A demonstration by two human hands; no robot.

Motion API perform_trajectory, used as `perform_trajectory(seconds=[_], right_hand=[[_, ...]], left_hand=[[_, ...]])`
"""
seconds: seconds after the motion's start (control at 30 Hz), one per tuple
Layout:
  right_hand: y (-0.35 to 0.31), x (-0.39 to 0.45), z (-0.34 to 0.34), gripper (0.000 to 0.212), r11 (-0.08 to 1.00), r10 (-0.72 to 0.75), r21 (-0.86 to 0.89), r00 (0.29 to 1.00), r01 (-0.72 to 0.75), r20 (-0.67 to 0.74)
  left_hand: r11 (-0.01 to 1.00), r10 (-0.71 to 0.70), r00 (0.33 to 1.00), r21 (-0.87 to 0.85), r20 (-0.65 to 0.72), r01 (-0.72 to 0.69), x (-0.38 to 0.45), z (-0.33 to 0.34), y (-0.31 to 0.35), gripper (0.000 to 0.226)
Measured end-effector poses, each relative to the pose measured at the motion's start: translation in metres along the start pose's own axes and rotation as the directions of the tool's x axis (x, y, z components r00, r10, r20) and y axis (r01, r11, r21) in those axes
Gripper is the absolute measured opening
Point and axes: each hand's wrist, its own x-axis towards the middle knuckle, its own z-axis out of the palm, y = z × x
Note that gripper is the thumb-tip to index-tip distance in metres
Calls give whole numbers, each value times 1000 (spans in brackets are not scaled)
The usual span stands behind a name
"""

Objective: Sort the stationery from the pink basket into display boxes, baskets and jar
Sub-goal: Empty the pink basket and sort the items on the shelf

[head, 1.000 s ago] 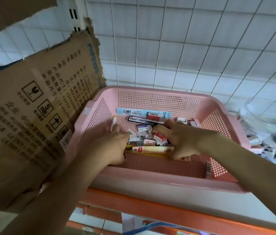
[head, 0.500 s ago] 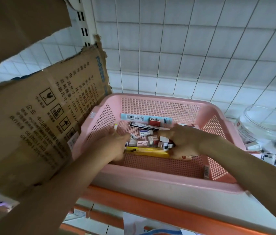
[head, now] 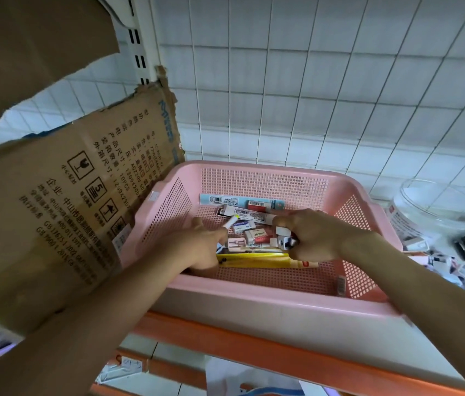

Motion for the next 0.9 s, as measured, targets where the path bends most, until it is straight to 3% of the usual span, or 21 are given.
perform_trajectory(seconds=[0.17, 0.37, 0.57, 0.77, 0.83, 0.9], right_hand=[[-4, -6, -4, 73, 999, 11, -41, 1000, -10, 14], [1, -3, 7, 73, 997, 69, 11, 991, -71, 113], [1, -2, 6, 75, 996, 61, 60, 991, -68, 117], [5, 0, 7, 52, 992, 13, 122, 997, -22, 72], [6, 2, 10, 52, 993, -21, 113, 998, 15, 55], [7, 3, 10, 45, 991, -53, 128, 998, 48, 34]], left_hand=[[999, 37, 999, 4, 2, -37, 0, -1, 0, 55], [993, 26, 997, 112, 79, -35, -1, 1, -2, 69], [990, 128, 991, 56, 30, -129, 1, 2, -8, 73], [991, 107, 966, 49, 237, -122, -2, -11, 0, 86], [992, 102, 970, 57, 219, -117, -2, -9, 4, 82], [990, 132, 977, 24, 170, -138, -1, -5, 6, 63]])
